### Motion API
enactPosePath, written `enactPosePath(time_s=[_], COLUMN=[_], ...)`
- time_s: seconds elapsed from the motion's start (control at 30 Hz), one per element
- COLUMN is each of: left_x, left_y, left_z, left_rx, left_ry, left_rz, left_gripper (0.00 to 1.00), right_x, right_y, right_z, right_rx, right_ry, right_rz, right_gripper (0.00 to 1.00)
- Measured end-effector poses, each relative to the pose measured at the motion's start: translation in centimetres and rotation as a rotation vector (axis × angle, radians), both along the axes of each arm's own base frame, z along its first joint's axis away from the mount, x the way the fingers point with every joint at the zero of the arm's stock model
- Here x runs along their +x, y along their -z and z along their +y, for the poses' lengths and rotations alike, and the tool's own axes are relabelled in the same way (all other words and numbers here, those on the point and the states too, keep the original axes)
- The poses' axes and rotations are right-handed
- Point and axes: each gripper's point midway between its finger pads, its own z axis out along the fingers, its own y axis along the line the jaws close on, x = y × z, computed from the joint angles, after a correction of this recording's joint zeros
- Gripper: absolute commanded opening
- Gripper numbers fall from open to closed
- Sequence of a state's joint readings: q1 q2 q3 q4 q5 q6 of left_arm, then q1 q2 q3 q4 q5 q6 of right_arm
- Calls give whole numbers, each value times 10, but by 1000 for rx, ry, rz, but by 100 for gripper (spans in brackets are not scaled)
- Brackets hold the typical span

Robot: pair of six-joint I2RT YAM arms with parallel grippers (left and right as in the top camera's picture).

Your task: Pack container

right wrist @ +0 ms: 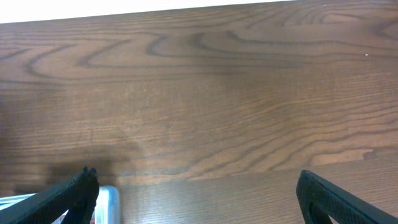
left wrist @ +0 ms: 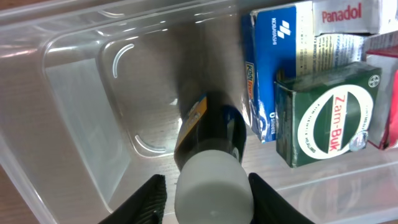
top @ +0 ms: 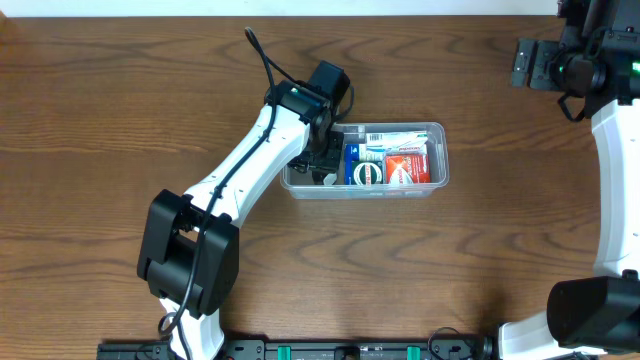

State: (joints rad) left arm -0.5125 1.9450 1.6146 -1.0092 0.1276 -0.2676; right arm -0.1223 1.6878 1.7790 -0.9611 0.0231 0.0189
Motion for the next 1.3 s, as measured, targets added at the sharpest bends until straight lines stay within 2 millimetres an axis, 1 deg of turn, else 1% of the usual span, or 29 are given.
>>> enactPosePath(time_s=[0.1,0.37,0.5,0.57,0.63,0.7,0.77,0.83,0.9,0.97,1.03,1.13,1.2,1.3], left_x=[0,1,1,1,1,0,-1,-5,-12,-24,-43,-84,-112,-143], left_y=[0,0,0,0,-1,-7,-18,-39,-67,-102,-131,-161,-170,-180], left_z=[0,-1,-1,-1,-1,0,1,3,7,14,24,47,64,81], left_rx=[0,-3,-4,-4,-4,-7,-16,-30,-49,-67,-76,-68,-49,-36], left_ry=[-3,-4,-6,-5,1,7,25,61,103,149,186,218,233,242], left_rz=[0,-5,-5,-5,-7,-15,-37,-78,-134,-195,-238,-240,-209,-186], left_gripper=[48,60,63,70,98,98,98,98,98,98,98,98,98,98], right_x=[0,0,0,0,0,0,0,0,0,0,0,0,0,0], right_y=[0,0,0,0,0,0,0,0,0,0,0,0,0,0], right_z=[0,0,0,0,0,0,0,0,0,0,0,0,0,0], right_rx=[0,0,0,0,0,0,0,0,0,0,0,0,0,0], right_ry=[0,0,0,0,0,0,0,0,0,0,0,0,0,0], right_rz=[0,0,0,0,0,0,0,0,0,0,0,0,0,0], right_gripper=[99,99,99,99,99,99,99,99,99,99,99,99,99,99])
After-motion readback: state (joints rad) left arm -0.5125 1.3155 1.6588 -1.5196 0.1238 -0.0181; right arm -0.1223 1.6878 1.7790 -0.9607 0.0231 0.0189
